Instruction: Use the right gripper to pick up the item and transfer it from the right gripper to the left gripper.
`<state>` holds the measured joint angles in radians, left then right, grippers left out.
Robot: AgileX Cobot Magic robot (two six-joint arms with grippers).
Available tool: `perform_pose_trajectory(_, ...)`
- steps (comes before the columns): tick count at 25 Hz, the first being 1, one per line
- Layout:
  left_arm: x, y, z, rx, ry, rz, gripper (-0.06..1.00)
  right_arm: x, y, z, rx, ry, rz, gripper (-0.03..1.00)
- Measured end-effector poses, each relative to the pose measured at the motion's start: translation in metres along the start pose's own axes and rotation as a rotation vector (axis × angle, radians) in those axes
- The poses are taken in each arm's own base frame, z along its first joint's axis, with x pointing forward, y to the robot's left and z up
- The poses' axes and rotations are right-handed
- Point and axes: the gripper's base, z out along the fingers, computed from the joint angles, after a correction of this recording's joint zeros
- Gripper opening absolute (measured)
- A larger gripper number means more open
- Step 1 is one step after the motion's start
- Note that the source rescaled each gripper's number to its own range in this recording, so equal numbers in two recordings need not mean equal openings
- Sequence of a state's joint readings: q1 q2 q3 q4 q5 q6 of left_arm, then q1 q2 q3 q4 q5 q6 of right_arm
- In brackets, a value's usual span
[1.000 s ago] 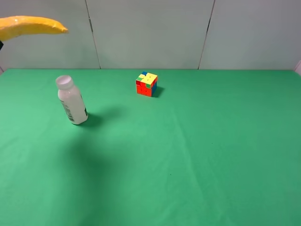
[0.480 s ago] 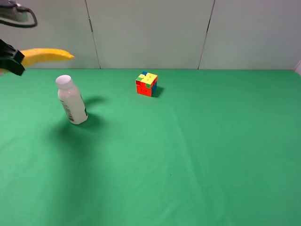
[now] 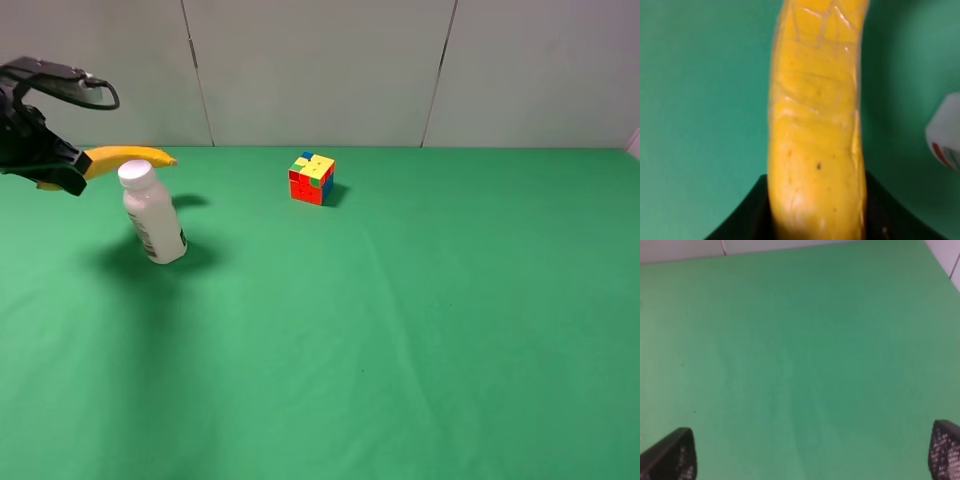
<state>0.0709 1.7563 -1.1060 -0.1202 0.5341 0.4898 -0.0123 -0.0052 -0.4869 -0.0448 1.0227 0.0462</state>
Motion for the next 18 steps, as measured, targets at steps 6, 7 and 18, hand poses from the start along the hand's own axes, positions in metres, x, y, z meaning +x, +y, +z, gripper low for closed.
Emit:
perform_pose_trajectory(6,0.001,0.003,0.029,0.004,0.027,-0.008,0.00,0.000,0.000,0.000,0.000,0.000,0.000,1.00)
perform_pose_trajectory(7,0.002,0.003,0.034,0.008,0.037,-0.009,0.00,0.000,0.000,0.000,0.000,0.000,0.000,1.00)
perform_pose_trajectory(18,0.001,0.006,0.048,-0.012,0.013,-0.011,0.00,0.000,0.000,0.000,0.000,0.000,0.000,1.00)
